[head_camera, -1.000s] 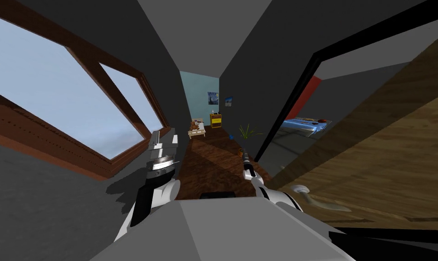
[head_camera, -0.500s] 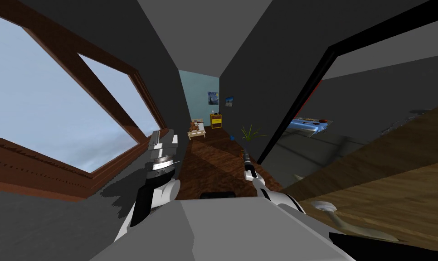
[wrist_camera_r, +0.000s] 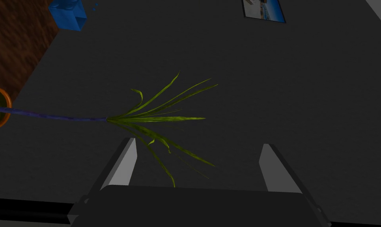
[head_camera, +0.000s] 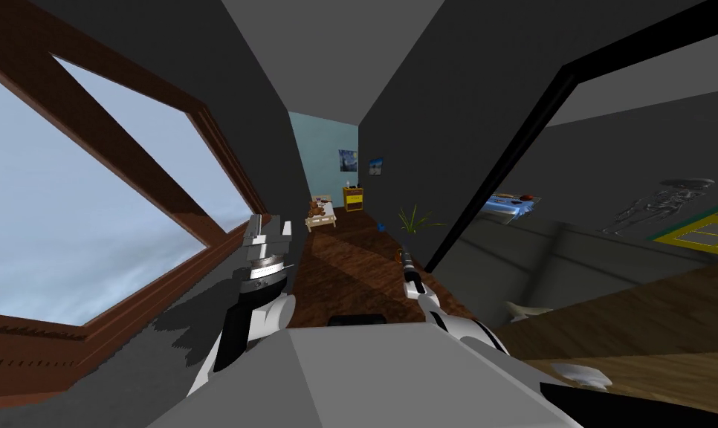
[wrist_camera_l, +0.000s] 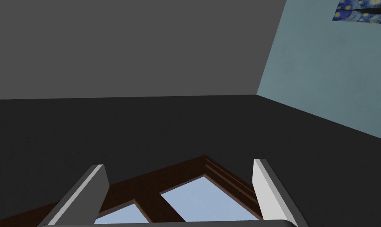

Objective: Pull the door open

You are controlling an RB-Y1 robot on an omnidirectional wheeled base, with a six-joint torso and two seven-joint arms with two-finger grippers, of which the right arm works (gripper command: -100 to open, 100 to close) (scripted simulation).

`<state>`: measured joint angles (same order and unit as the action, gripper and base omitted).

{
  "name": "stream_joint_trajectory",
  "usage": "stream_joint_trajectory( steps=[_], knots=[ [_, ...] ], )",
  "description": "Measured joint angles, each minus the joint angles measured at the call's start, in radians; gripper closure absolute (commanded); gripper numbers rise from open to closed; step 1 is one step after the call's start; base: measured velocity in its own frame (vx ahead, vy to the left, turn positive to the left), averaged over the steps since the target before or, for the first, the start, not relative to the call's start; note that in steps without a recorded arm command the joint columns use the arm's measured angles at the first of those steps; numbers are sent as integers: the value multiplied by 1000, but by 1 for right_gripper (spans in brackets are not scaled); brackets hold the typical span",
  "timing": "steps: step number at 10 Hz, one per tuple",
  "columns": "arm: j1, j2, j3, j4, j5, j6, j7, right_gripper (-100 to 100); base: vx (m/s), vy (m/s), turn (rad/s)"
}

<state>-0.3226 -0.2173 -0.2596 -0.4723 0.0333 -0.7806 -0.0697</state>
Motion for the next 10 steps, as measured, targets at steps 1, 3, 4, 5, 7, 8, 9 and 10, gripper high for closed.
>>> stream_joint_trajectory(
  steps=[1, 3, 4, 5, 7, 8, 9, 10],
  knots=[
    [9, -9, 7, -2, 3, -7, -14, -100, 107, 60, -53],
    [27, -33, 23, -2, 10, -26, -47, -100, 58, 27, -74],
    [40, -43, 31, -14, 13, -28, -64, -100, 16, -4, -78],
    [48, -56, 39, -12, 17, -35, -81, -100, -21, -27, -73],
    [64, -79, 53, -14, 23, -48, -112, -100, -44, -43, -76],
    [75, -91, 61, -19, 26, -54, -128, -100, -71, -63, -77],
    [86, -101, 69, -27, 29, -57, -143, -100, -78, -87, -74],
    [84, -116, 76, -4, 32, -75, -159, -100, -97, -95, -64]
  ],
)
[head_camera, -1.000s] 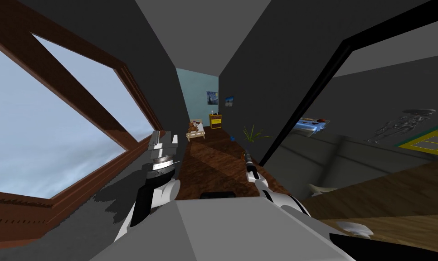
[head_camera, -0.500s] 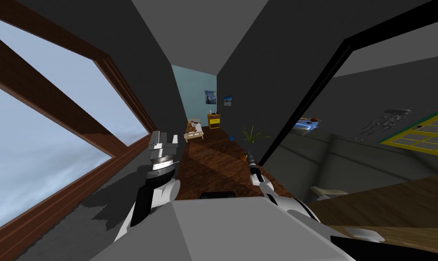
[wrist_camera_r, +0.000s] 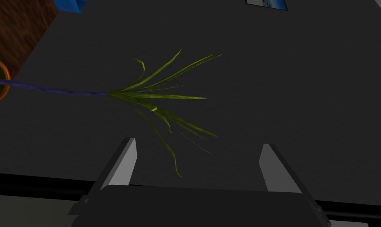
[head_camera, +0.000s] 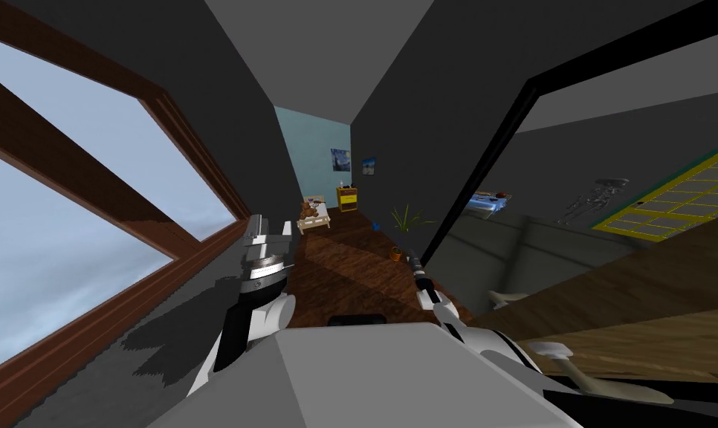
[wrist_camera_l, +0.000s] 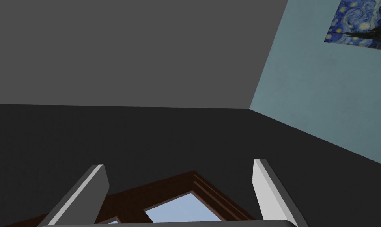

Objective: Pull the door open

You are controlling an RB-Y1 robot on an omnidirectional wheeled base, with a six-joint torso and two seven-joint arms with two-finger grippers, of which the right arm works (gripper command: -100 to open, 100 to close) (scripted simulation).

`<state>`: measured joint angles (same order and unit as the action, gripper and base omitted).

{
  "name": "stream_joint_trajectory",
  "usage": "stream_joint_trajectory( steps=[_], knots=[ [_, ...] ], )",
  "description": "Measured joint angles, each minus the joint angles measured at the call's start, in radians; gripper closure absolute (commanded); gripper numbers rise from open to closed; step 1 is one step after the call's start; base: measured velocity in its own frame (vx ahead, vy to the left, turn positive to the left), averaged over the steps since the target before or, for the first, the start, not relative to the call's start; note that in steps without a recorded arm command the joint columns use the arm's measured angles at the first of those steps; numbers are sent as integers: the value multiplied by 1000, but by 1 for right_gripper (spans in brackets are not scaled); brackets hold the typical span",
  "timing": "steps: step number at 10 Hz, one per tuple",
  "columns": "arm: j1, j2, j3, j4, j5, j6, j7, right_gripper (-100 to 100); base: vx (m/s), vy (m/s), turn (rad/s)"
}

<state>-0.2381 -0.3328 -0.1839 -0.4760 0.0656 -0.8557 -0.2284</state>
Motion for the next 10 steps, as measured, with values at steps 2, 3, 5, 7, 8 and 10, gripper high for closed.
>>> stream_joint_trajectory(
  steps=[2, 3, 5, 7, 8, 10],
  knots=[
    [13, -24, 15, 6, 6, -19, -30, -100, -127, -98, -73],
    [27, -37, 23, -4, 10, -24, -48, -100, -160, -110, -93],
    [49, -59, 38, -14, 16, -33, -80, -100, -145, -134, -74],
    [64, -81, 51, -15, 22, -46, -108, -100, -132, -121, -67],
    [71, -90, 57, -17, 24, -51, -120, -100, -142, -119, -53],
    [85, -109, 68, -18, 29, -63, -144, -100, -145, -123, -60]
  ],
)
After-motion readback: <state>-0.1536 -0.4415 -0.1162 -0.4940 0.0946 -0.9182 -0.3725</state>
